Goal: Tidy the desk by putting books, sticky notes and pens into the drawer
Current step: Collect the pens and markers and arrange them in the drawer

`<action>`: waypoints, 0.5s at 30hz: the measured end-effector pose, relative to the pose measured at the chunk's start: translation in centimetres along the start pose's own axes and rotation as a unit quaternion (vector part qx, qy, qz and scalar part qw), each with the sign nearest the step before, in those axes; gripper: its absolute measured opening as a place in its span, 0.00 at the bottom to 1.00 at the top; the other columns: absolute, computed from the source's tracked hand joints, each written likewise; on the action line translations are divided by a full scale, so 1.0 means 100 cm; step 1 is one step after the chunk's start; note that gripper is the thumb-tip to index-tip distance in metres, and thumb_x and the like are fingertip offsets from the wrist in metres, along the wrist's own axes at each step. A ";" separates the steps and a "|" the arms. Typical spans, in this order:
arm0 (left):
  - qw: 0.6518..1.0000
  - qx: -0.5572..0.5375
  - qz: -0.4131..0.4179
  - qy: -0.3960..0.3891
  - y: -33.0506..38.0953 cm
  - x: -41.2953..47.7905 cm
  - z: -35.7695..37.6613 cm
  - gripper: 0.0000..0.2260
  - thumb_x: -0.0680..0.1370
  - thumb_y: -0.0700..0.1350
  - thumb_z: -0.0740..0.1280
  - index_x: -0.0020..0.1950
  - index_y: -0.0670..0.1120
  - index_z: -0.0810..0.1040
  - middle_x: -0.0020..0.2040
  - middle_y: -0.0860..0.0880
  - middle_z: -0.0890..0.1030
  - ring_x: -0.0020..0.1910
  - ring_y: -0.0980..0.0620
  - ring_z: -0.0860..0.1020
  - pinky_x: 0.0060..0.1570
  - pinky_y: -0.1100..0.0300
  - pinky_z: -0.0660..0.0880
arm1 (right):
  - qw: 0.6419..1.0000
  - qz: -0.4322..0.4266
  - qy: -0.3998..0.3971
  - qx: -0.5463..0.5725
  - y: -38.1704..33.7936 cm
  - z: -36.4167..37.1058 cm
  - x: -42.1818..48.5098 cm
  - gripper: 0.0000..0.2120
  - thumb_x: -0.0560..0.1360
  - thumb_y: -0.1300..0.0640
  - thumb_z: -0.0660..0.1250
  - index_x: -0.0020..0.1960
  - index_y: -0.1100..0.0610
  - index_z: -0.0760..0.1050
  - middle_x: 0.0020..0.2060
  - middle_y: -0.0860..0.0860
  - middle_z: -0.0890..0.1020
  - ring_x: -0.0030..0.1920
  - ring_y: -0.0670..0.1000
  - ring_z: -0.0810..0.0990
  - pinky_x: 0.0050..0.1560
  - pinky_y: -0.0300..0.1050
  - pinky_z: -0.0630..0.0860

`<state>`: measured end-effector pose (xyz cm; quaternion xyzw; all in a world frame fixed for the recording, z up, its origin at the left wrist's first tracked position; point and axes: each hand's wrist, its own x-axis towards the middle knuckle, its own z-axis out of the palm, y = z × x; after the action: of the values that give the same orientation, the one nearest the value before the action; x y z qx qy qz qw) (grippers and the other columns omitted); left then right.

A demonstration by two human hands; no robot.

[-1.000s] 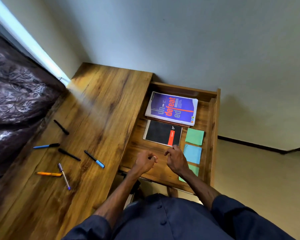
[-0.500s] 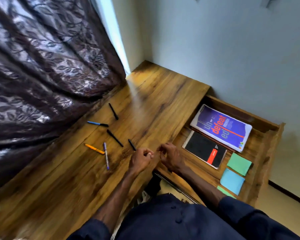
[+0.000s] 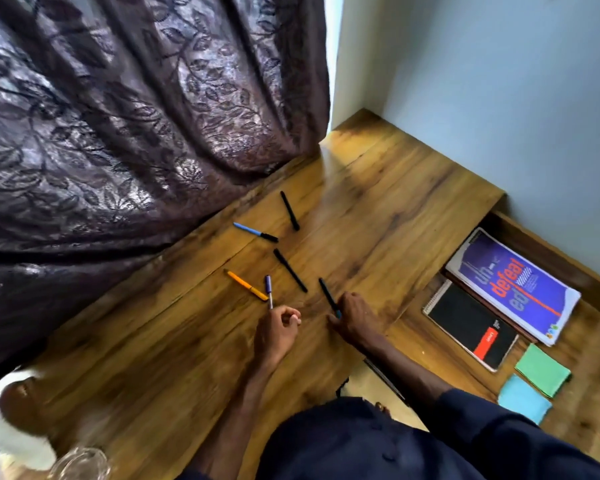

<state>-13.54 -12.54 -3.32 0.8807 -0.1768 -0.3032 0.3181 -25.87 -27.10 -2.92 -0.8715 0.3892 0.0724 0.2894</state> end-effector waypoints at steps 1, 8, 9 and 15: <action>1.000 0.004 -0.002 0.005 -0.003 0.003 -0.003 0.04 0.78 0.46 0.69 0.46 0.51 0.84 0.44 0.57 0.87 0.47 0.54 0.84 0.52 0.56 0.80 | 1.000 0.002 -0.001 0.002 -0.002 0.003 0.002 0.14 0.79 0.51 0.67 0.58 0.60 0.73 0.56 0.56 0.76 0.56 0.57 0.76 0.55 0.52 0.74; 0.995 0.068 0.030 0.067 0.019 0.040 -0.011 0.04 0.79 0.48 0.68 0.49 0.50 0.82 0.49 0.52 0.86 0.52 0.48 0.83 0.45 0.57 0.75 | 0.995 0.067 0.043 0.060 -0.011 -0.005 0.018 0.12 0.74 0.55 0.69 0.53 0.62 0.80 0.48 0.56 0.84 0.49 0.57 0.82 0.47 0.52 0.79; 0.992 0.096 0.038 0.073 0.030 0.051 -0.011 0.06 0.80 0.49 0.66 0.50 0.49 0.81 0.51 0.49 0.85 0.55 0.46 0.82 0.48 0.55 0.74 | 0.992 0.079 0.061 0.076 -0.010 -0.008 0.018 0.12 0.74 0.55 0.69 0.53 0.61 0.82 0.47 0.55 0.85 0.48 0.56 0.83 0.45 0.49 0.79; 0.983 0.176 0.013 0.042 0.081 0.103 -0.008 0.21 0.82 0.56 0.63 0.63 0.39 0.76 0.64 0.39 0.78 0.65 0.39 0.75 0.63 0.48 0.71 | 0.970 0.074 0.104 0.206 0.012 -0.025 0.013 0.06 0.75 0.56 0.72 0.50 0.55 0.85 0.44 0.51 0.88 0.44 0.48 0.86 0.48 0.49 0.85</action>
<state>-6.20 -23.31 -1.76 0.9325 -0.2255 -0.2255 0.1696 -26.08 -30.00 -1.87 -0.7649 0.4870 -0.0790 0.4142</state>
